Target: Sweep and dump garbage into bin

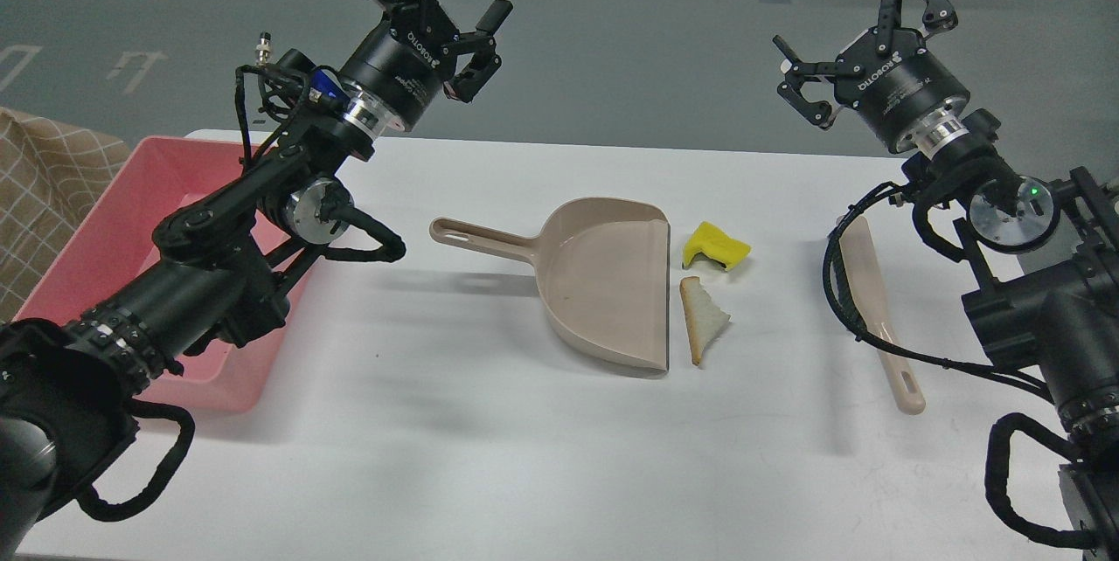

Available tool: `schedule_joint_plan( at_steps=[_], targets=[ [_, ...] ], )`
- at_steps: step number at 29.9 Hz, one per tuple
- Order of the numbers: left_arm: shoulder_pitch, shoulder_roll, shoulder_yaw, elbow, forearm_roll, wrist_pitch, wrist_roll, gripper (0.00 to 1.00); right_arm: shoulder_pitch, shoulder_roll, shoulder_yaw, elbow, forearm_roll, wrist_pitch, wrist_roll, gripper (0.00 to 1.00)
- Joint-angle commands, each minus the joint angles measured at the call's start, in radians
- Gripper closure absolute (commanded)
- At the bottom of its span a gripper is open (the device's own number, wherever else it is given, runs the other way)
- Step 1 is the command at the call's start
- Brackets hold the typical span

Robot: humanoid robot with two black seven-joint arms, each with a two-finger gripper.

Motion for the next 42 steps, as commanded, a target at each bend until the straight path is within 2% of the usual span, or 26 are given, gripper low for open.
schedule_joint_plan(
  at_steps=[1, 11, 15, 18, 20, 26, 28, 36, 42],
  targets=[
    [0.000, 0.000, 0.002, 0.000, 0.003, 0.002, 0.000, 0.02, 0.000, -0.002, 0.001, 0.000, 0.000, 0.000, 0.000, 0.00],
    [-0.006, 0.013, 0.026, -0.015, 0.060, 0.065, 0.000, 0.02, -0.001, -0.002, 0.001, 0.000, 0.000, 0.000, 0.000, 0.00],
    [-0.005, 0.019, 0.034, -0.048, 0.121, 0.131, 0.000, 0.02, -0.001, -0.002, 0.001, 0.000, 0.000, 0.000, 0.000, 0.00],
    [-0.002, 0.052, 0.068, -0.116, 0.198, 0.218, 0.000, 0.02, 0.000, -0.002, 0.001, 0.000, 0.000, 0.000, 0.000, 0.00],
    [-0.003, 0.096, 0.130, -0.190, 0.225, 0.312, 0.000, 0.02, -0.001, -0.002, 0.001, 0.000, 0.000, 0.000, 0.000, 0.00],
    [-0.005, 0.222, 0.272, -0.386, 0.227, 0.499, 0.000, 0.02, -0.001, -0.002, 0.001, 0.000, 0.000, 0.000, 0.000, 0.00],
    [-0.005, 0.245, 0.295, -0.422, 0.227, 0.542, 0.000, 0.02, -0.001, -0.002, 0.000, 0.000, 0.000, 0.000, 0.000, 0.00],
    [-0.002, 0.357, 0.483, -0.598, 0.229, 0.807, 0.000, 0.02, -0.001, -0.002, 0.001, 0.000, 0.000, 0.000, 0.000, 0.00],
    [0.001, 0.417, 0.605, -0.709, 0.229, 0.824, 0.000, 0.02, -0.004, -0.002, -0.002, 0.000, 0.000, 0.000, 0.000, 0.00]
  ],
)
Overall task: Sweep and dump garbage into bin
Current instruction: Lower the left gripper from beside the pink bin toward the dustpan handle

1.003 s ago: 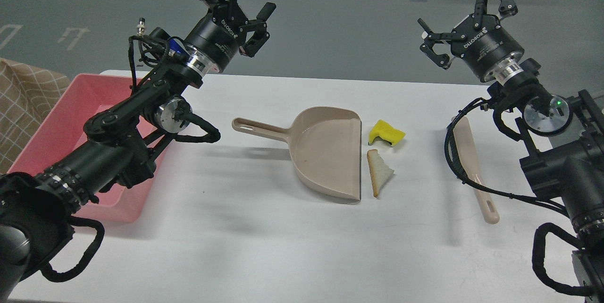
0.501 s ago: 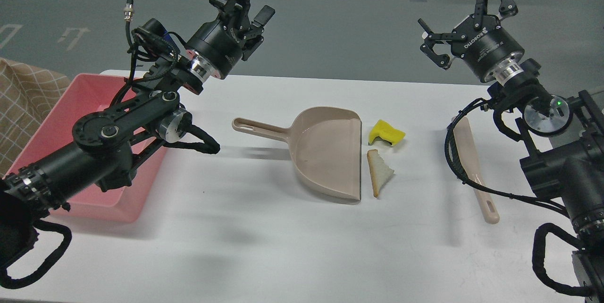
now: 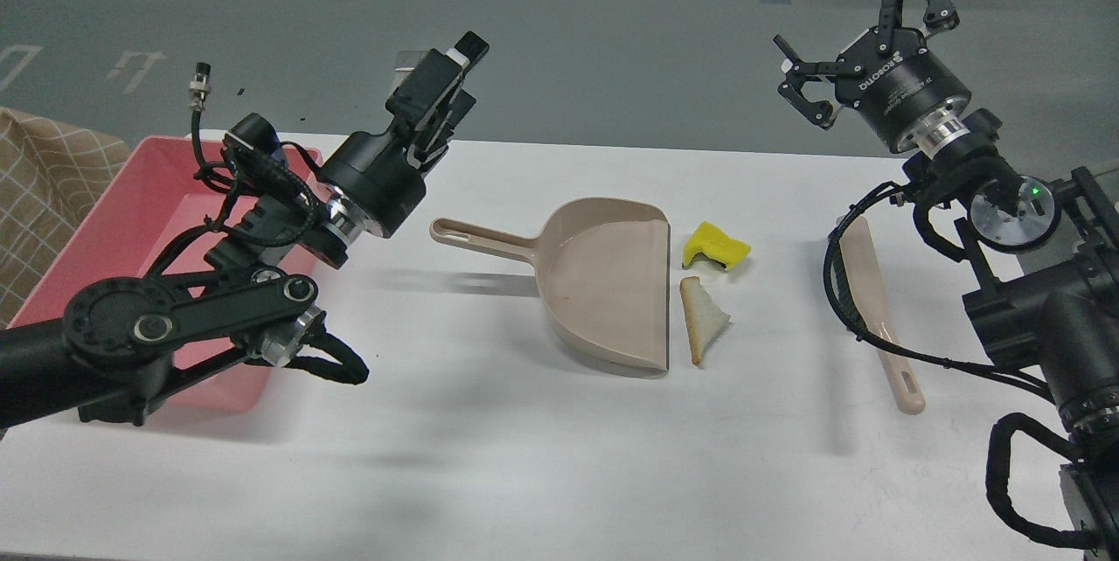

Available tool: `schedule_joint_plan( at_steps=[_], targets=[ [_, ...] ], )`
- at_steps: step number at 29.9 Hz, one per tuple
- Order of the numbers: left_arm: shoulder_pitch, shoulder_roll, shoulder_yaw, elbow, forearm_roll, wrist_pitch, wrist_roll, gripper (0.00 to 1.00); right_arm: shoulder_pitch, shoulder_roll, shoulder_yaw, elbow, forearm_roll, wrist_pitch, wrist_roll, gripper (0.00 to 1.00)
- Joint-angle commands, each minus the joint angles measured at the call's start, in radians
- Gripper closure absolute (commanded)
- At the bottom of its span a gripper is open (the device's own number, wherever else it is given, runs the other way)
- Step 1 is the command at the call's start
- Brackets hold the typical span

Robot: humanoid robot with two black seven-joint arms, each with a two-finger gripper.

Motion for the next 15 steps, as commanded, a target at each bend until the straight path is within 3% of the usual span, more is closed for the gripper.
schedule_joint_plan(
  at_steps=[1, 15],
  targets=[
    [0.012, 0.033, 0.057, -0.046, 0.000, 0.004, 0.000, 0.02, -0.003, 0.000, -0.002, 0.000, 0.000, 0.000, 0.000, 0.00],
    [0.173, 0.053, 0.061, -0.076, 0.034, 0.004, 0.000, 0.02, -0.005, -0.001, -0.002, -0.002, 0.000, 0.000, 0.000, 0.00]
  ],
)
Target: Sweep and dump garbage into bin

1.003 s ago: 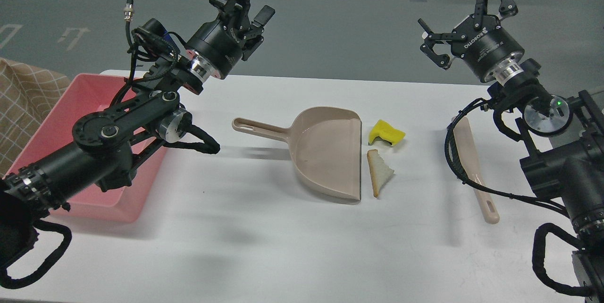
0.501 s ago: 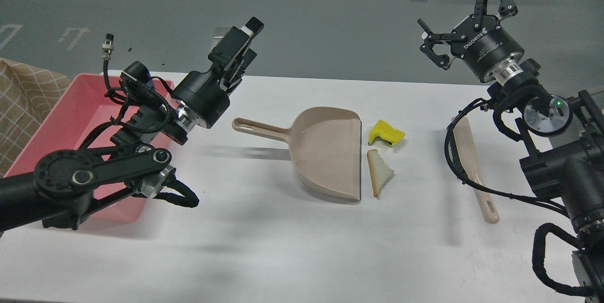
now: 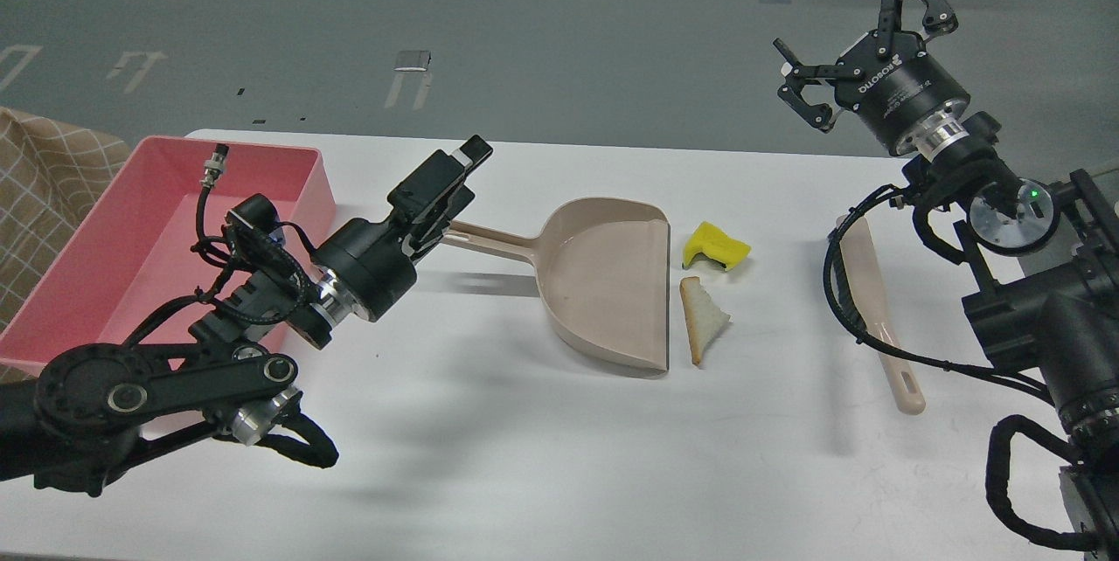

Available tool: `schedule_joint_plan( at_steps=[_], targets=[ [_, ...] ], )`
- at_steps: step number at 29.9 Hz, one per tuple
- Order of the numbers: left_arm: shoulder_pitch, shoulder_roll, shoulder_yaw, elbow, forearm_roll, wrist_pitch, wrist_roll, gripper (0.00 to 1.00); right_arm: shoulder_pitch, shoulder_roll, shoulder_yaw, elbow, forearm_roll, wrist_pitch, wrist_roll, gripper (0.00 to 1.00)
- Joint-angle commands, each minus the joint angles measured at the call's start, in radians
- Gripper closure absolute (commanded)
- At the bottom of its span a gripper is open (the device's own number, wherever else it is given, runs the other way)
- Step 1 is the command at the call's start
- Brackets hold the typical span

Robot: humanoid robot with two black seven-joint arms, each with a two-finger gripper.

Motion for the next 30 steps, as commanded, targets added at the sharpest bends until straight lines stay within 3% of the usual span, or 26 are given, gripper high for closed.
schedule_joint_plan(
  at_steps=[1, 10, 30],
  targets=[
    [0.046, -0.003, 0.000, 0.003, 0.003, 0.000, 0.000, 0.02, 0.000, -0.001, 0.000, 0.000, 0.000, 0.000, 0.000, 0.00],
    [0.099, -0.015, 0.003, 0.039, 0.005, 0.000, 0.000, 0.02, -0.003, 0.000, 0.002, 0.002, 0.000, 0.000, 0.000, 0.00],
    [0.115, -0.206, 0.044, 0.334, 0.005, 0.000, 0.000, 0.02, -0.003, 0.000, 0.003, 0.002, 0.000, 0.000, 0.000, 0.00]
  ],
)
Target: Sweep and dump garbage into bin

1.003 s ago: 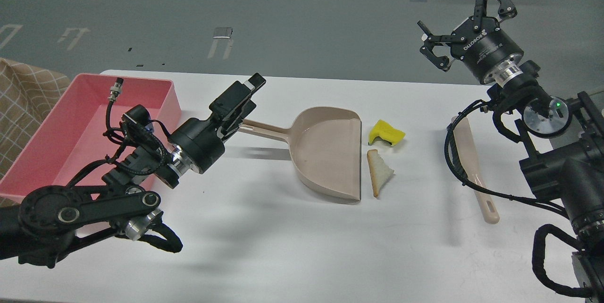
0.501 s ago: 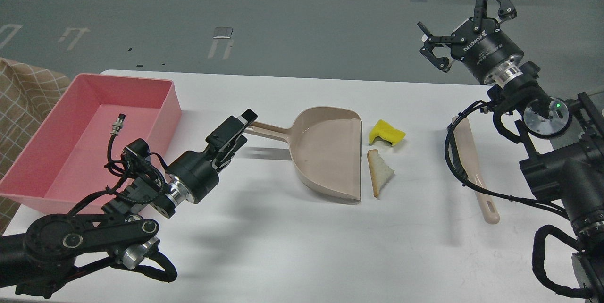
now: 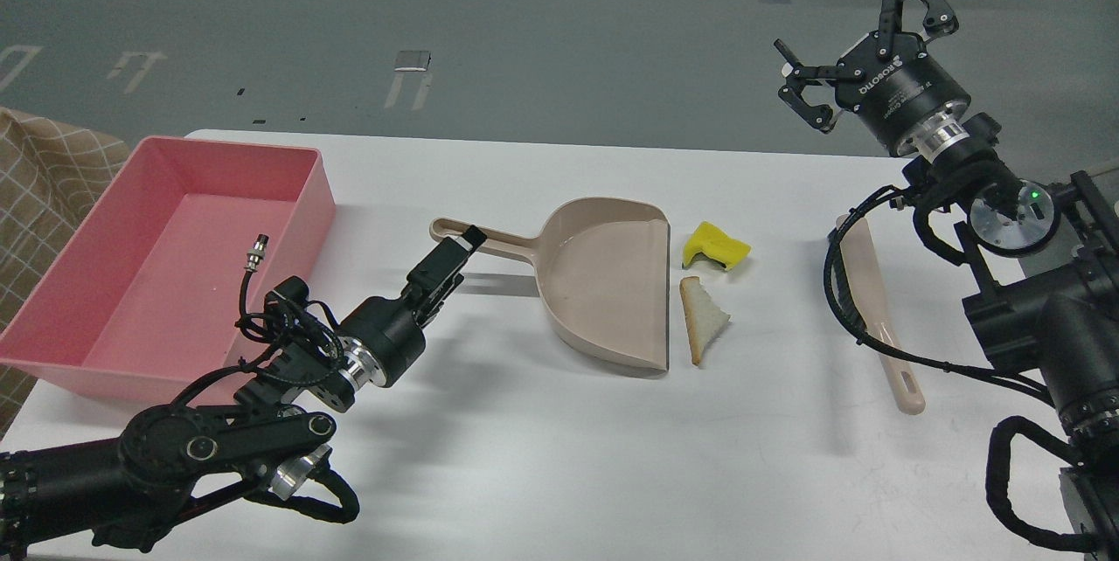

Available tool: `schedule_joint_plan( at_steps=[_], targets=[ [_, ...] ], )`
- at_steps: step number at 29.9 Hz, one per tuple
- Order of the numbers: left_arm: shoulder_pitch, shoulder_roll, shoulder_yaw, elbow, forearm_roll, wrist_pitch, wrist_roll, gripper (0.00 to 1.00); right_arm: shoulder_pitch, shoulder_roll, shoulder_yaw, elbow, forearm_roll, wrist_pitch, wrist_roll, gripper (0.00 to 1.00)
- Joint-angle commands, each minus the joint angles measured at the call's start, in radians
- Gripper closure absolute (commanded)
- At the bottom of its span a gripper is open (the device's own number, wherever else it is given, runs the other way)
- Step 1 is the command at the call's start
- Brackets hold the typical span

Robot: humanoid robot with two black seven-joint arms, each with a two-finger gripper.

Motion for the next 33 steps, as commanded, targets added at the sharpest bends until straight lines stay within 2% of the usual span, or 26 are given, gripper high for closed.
schedule_joint_plan(
  at_steps=[1, 19, 26, 33],
  targets=[
    [-0.005, -0.022, 0.009, 0.043, -0.002, 0.000, 0.000, 0.02, 0.000, 0.000, 0.000, 0.000, 0.000, 0.000, 0.000, 0.00],
    [-0.063, -0.136, 0.006, 0.247, -0.003, 0.000, 0.000, 0.02, 0.000, 0.000, 0.000, 0.000, 0.000, 0.000, 0.000, 0.00],
    [-0.072, -0.170, 0.006, 0.279, -0.005, 0.000, 0.000, 0.02, 0.000, 0.000, 0.000, 0.000, 0.000, 0.000, 0.000, 0.00],
    [-0.074, -0.242, 0.006, 0.391, -0.003, 0.000, 0.000, 0.03, -0.001, 0.001, -0.003, 0.000, 0.000, 0.000, 0.000, 0.00]
  ],
)
